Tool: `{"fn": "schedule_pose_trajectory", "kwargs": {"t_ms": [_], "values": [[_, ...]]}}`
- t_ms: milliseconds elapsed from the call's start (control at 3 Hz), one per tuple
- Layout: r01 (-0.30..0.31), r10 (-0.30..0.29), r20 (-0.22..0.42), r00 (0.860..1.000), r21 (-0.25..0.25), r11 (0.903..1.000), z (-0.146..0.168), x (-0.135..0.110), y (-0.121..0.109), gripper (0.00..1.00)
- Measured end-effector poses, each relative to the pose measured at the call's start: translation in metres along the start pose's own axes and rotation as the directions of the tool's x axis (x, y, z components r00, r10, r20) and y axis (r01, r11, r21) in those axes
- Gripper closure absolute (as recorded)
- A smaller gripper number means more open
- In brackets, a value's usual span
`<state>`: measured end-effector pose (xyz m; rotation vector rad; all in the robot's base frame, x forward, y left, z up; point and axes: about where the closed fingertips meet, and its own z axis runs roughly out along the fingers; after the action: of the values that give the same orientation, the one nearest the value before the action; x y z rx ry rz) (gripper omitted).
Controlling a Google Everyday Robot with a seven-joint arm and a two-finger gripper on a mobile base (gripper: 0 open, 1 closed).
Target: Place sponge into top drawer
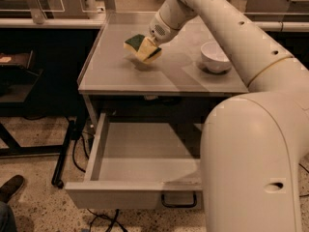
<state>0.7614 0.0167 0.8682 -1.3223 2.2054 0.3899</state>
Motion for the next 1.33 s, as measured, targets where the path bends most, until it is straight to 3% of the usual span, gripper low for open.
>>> {"fn": "schedule_pose_trajectory", "kwargs": {"t_ms": [667, 1000, 1333], "values": [[-0.001, 0.002, 0.018, 1.0, -0.033, 0.9994, -0.037, 0.001, 0.041, 1.0], [0.005, -0.005, 0.008, 1.0, -0.085, 0.9964, -0.071, 0.023, 0.113, 1.0], [0.002, -0.007, -0.047, 0.999, -0.113, 0.9936, -0.05, 0.041, 0.122, 1.0]]}}
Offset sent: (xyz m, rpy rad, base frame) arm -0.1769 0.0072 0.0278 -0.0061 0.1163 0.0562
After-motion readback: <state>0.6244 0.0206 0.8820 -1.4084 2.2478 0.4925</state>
